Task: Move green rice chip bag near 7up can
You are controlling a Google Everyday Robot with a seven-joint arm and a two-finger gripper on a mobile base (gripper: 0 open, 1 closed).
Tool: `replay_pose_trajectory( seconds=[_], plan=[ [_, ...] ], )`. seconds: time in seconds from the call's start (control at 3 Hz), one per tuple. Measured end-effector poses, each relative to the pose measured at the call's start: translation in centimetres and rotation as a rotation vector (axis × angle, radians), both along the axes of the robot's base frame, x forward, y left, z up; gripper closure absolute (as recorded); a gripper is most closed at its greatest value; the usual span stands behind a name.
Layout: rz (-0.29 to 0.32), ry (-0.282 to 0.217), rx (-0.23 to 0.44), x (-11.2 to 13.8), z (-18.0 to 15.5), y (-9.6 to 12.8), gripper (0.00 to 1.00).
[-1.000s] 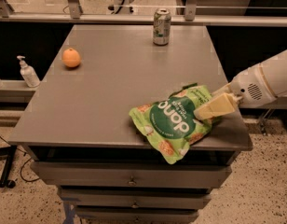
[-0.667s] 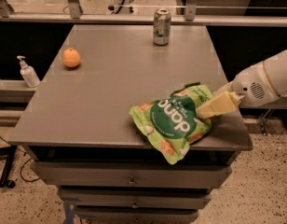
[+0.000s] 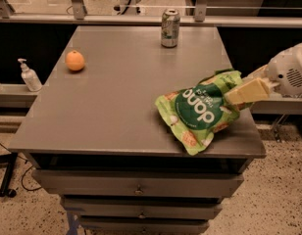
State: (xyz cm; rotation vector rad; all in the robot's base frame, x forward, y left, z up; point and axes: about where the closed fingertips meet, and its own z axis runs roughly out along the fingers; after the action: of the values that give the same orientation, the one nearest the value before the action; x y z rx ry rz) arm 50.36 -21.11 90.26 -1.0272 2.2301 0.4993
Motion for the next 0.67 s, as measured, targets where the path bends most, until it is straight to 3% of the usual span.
replay_pose_trajectory(
  seconds=[0.67],
  plan=[
    [-0.017, -0.024, 0.017, 0.12, 0.19, 0.05, 1.00]
  ],
)
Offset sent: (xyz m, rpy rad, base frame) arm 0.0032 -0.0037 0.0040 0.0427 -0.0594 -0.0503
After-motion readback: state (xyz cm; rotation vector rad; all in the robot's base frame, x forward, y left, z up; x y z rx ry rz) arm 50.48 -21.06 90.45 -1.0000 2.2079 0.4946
